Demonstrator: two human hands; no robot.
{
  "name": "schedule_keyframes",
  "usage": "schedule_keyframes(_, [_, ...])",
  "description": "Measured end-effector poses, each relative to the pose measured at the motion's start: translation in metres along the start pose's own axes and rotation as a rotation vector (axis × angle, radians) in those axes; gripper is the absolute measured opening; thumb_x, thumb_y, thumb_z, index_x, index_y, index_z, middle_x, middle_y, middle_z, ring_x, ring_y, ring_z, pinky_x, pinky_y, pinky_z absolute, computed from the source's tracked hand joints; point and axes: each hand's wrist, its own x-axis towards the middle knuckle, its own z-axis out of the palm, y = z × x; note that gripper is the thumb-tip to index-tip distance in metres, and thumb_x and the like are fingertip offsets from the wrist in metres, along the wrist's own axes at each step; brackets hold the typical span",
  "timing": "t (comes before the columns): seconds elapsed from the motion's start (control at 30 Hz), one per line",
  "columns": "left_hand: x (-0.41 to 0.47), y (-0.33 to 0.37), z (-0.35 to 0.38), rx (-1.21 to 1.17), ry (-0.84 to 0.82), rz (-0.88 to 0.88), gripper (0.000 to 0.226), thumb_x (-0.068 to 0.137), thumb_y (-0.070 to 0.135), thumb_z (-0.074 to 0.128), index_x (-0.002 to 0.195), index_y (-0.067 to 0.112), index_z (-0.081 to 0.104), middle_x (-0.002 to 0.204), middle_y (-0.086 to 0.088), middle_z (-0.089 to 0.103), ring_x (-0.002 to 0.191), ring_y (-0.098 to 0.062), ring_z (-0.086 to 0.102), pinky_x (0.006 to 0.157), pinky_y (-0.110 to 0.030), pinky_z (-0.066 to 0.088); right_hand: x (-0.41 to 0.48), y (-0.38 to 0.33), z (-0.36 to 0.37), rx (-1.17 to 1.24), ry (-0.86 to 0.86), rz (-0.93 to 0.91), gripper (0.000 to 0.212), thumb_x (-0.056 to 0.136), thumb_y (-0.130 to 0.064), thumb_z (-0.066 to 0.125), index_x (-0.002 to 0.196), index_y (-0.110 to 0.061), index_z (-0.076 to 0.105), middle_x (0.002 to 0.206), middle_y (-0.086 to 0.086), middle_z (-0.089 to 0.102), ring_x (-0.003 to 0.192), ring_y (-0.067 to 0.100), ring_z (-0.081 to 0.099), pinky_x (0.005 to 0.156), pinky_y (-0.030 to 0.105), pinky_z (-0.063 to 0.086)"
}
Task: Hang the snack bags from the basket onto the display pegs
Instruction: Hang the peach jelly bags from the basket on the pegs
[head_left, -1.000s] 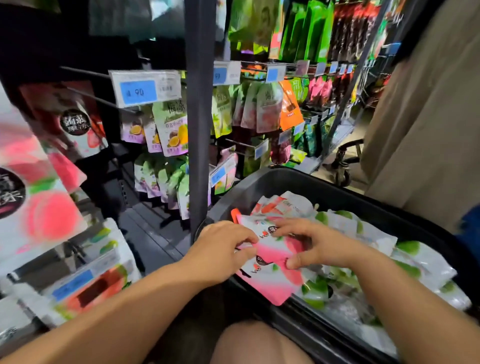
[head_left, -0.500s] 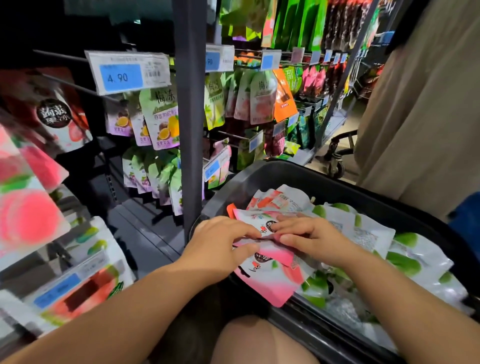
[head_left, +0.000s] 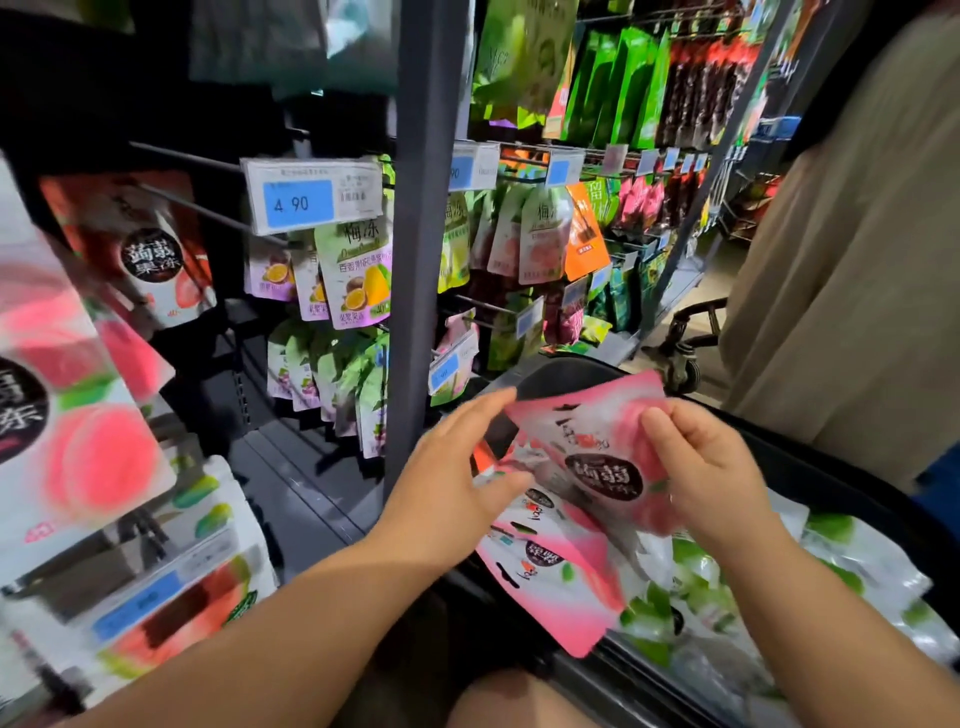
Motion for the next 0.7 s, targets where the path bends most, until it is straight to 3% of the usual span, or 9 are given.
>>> schedule_keyframes(0.07, [0.001, 0.004, -0.002, -0.155, 0.014, -0.051, 0.083, 0.085, 0.033, 0.074, 0.145, 0.054, 0.021, 0.141, 0.034, 0.026, 0.130, 0.013, 0.025, 0.105, -0.017, 0.024, 0.001, -0.009, 0.000, 0.198, 0.070, 0.051, 0.034, 0.097, -0.033, 0.054, 0.070, -0.013, 0.059, 0.058, -0.008, 0.053, 0.054, 0.009, 0.050, 0.051, 0.023, 0.042])
schedule_keyframes(0.17, [0.001, 0.005, -0.001, -0.415, -0.096, -0.096, 0.091, 0.078, 0.029, 0.081, 0.146, 0.049, 0.025, 0.144, 0.030, 0.039, 0.132, 0.008, 0.037, 0.106, -0.022, 0.030, 0.002, -0.020, 0.006, 0.585, 0.106, 0.169, 0.037, 0.101, -0.019, 0.047, 0.072, -0.019, 0.070, 0.067, -0.002, 0.069, 0.061, 0.010, 0.065, 0.060, 0.026, 0.057])
schedule_keyframes(0.23, [0.000, 0.003, 0.004, -0.492, -0.181, -0.111, 0.081, 0.073, 0.025, 0.086, 0.139, 0.040, 0.042, 0.132, 0.022, 0.058, 0.124, 0.002, 0.053, 0.107, -0.030, 0.039, 0.004, -0.029, 0.013, 0.753, 0.108, 0.236, 0.025, 0.094, -0.024, 0.050, 0.091, -0.008, 0.069, 0.093, 0.017, 0.072, 0.085, 0.028, 0.070, 0.081, 0.044, 0.060])
schedule_keyframes(0.3, [-0.001, 0.005, 0.007, -0.523, -0.206, -0.149, 0.070, 0.068, 0.027, 0.085, 0.128, 0.035, 0.050, 0.122, 0.016, 0.067, 0.114, -0.004, 0.062, 0.104, -0.039, 0.047, 0.005, -0.033, 0.019, 0.839, 0.108, 0.294, 0.031, 0.093, -0.027, 0.051, 0.100, -0.002, 0.068, 0.110, 0.026, 0.066, 0.101, 0.038, 0.065, 0.091, 0.056, 0.054])
schedule_keyframes(0.4, [-0.001, 0.007, 0.008, -0.627, -0.231, -0.196, 0.067, 0.066, 0.016, 0.083, 0.125, 0.023, 0.053, 0.119, 0.003, 0.070, 0.112, -0.015, 0.066, 0.100, -0.042, 0.051, 0.005, -0.034, 0.026, 0.939, 0.067, 0.336, 0.038, 0.099, -0.025, 0.044, 0.094, -0.006, 0.076, 0.105, 0.021, 0.073, 0.092, 0.032, 0.073, 0.077, 0.046, 0.061])
schedule_keyframes(0.47, [-0.001, 0.006, 0.006, -0.719, -0.302, -0.213, 0.058, 0.067, 0.007, 0.080, 0.120, 0.019, 0.060, 0.115, -0.007, 0.072, 0.109, -0.026, 0.067, 0.093, -0.040, 0.055, 0.004, -0.034, 0.032, 0.944, 0.045, 0.361, 0.037, 0.096, -0.028, 0.046, 0.108, -0.003, 0.070, 0.111, 0.023, 0.071, 0.096, 0.033, 0.072, 0.080, 0.046, 0.060])
schedule_keyframes(0.57, [-0.003, 0.005, 0.004, -0.754, -0.355, -0.262, 0.042, 0.066, 0.004, 0.081, 0.106, 0.015, 0.072, 0.107, -0.011, 0.074, 0.100, -0.026, 0.070, 0.080, -0.033, 0.056, 0.006, -0.024, 0.031, 0.898, -0.049, 0.375, 0.046, 0.090, -0.033, 0.050, 0.119, 0.000, 0.062, 0.115, 0.023, 0.070, 0.103, 0.036, 0.069, 0.084, 0.047, 0.059])
schedule_keyframes(0.63, [-0.002, 0.004, 0.001, -0.726, -0.277, -0.304, 0.030, 0.072, -0.003, 0.079, 0.096, 0.016, 0.075, 0.102, -0.010, 0.075, 0.094, -0.022, 0.071, 0.079, -0.033, 0.057, 0.009, -0.016, 0.026, 0.756, -0.118, 0.364, 0.048, 0.089, -0.043, 0.060, 0.112, 0.000, 0.061, 0.105, 0.021, 0.069, 0.093, 0.039, 0.066, 0.078, 0.044, 0.058])
schedule_keyframes(0.7, [0.001, 0.002, -0.007, -0.736, -0.147, -0.344, 0.029, 0.073, -0.006, 0.077, 0.094, 0.015, 0.074, 0.101, -0.013, 0.075, 0.093, -0.026, 0.068, 0.084, -0.038, 0.054, 0.010, -0.003, 0.016, 0.451, -0.186, 0.281, 0.042, 0.083, -0.044, 0.067, 0.103, -0.007, 0.064, 0.096, 0.012, 0.069, 0.087, 0.032, 0.064, 0.073, 0.033, 0.053])
